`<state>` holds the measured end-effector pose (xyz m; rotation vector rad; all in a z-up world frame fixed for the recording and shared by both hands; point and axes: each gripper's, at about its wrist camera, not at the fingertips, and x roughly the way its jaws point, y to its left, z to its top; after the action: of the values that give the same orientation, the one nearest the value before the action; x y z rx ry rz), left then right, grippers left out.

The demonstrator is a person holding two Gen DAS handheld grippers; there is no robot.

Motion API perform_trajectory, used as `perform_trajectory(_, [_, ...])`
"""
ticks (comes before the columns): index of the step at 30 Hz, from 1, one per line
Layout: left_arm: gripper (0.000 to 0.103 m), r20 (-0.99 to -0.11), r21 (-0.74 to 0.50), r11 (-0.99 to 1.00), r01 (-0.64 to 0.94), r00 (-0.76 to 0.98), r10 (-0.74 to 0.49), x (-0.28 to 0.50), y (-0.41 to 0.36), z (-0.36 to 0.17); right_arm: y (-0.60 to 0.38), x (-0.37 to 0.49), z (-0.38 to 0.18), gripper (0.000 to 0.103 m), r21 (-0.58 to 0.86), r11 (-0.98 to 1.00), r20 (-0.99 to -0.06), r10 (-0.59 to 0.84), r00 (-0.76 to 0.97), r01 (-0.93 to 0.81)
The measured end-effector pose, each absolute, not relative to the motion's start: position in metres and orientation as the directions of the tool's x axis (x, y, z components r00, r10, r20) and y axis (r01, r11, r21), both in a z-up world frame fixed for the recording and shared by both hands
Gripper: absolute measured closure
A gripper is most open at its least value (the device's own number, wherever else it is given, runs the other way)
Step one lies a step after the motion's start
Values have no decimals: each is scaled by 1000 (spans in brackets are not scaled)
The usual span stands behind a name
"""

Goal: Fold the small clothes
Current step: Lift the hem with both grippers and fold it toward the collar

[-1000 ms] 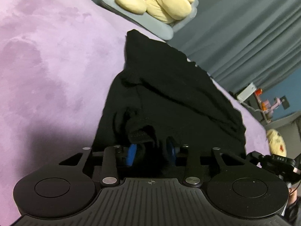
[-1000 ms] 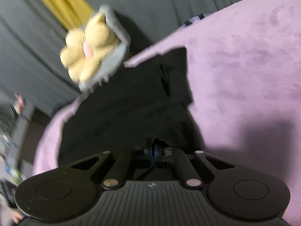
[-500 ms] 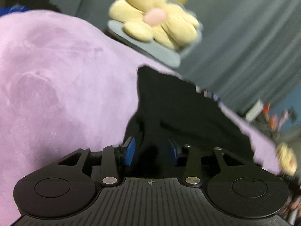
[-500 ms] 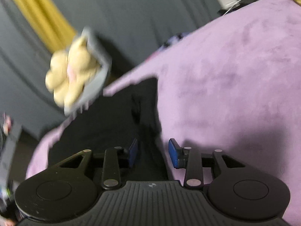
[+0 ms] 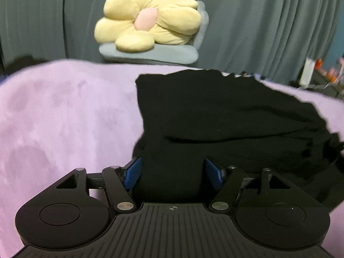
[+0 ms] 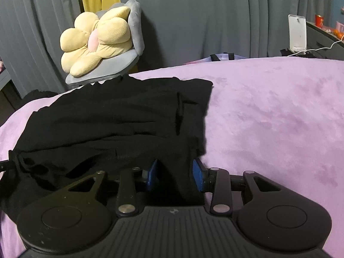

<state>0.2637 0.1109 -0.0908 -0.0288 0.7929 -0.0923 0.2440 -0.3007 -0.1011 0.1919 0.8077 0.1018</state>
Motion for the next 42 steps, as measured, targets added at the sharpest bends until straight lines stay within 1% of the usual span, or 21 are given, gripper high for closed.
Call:
perform_trajectory(1, [37,-712,-42,997,64,698,-75,265,110,-92,-300,243,-101,89,205,979,-703,162,692,-20])
perform_trajectory(2, [38,-715,-42,998,52,696,-66,265,110,-93,-299,241,-100,96,198,980,-699,159,697,-25])
perform_trajectory(3, [38,-716,-52,998,32,695,-60,264,113,-93,-299,239,-99,96,190,981,-693,154,704,-28])
perform_trajectory(4, [41,-711,-69,998,16,701,-60,261,118,-92,-299,236,-97,99,185,982,-686,152,711,-32])
perform_trajectory(6, [45,-697,-89,996,0,714,-63,257,124,-89,-300,231,-92,100,177,984,-664,144,734,-33])
perform_trajectory(7, [49,-695,-96,995,3,716,-69,256,126,-89,-300,227,-88,100,179,983,-651,143,746,-33])
perform_trajectory(9, [60,-710,-125,992,24,696,-107,260,128,-90,-303,222,-82,100,221,975,-626,169,761,-35])
perform_trajectory(10, [68,-715,-138,990,30,688,-120,261,129,-91,-305,220,-78,100,244,969,-615,185,766,-38])
perform_trajectory(11, [73,-718,-148,988,33,684,-131,262,129,-92,-305,218,-75,100,264,964,-604,200,771,-44])
perform_trajectory(12, [76,-720,-154,987,35,680,-136,264,128,-92,-305,216,-72,100,280,959,-595,216,774,-52])
perform_trajectory(13, [82,-720,-159,987,36,680,-141,264,127,-92,-305,214,-70,100,291,955,-584,228,779,-61])
perform_trajectory(14, [86,-719,-164,986,35,680,-144,265,127,-92,-305,213,-68,100,295,953,-576,233,784,-67])
perform_trajectory(16, [89,-716,-168,985,29,683,-142,266,126,-92,-305,212,-66,100,294,953,-574,233,785,-68])
perform_trajectory(17, [93,-717,-160,987,27,683,-135,267,125,-92,-306,212,-66,100,295,953,-574,232,785,-65])
perform_trajectory(19, [96,-721,-143,989,25,683,-122,267,124,-91,-306,212,-65,100,290,955,-577,226,785,-62])
perform_trajectory(22, [97,-699,-167,985,33,701,-142,263,126,-82,-306,210,-59,100,293,954,-557,229,798,-69])
perform_trajectory(27, [97,-608,-217,975,57,773,-180,258,133,-37,-314,212,-38,100,348,935,-474,238,848,-67])
perform_trajectory(29, [97,-568,-229,972,59,803,-183,261,135,-19,-319,220,-30,100,380,924,-444,232,866,-53])
perform_trajectory(31, [97,-533,-221,974,50,830,-164,270,135,-5,-320,233,-25,100,372,928,-433,205,878,-33])
perform_trajectory(36, [97,-529,-208,978,1,841,-113,316,133,0,-318,282,-28,100,358,934,-445,159,881,12])
perform_trajectory(42, [97,-523,-132,990,-51,852,-25,382,121,-2,-313,351,-40,100,301,950,-485,76,871,84])
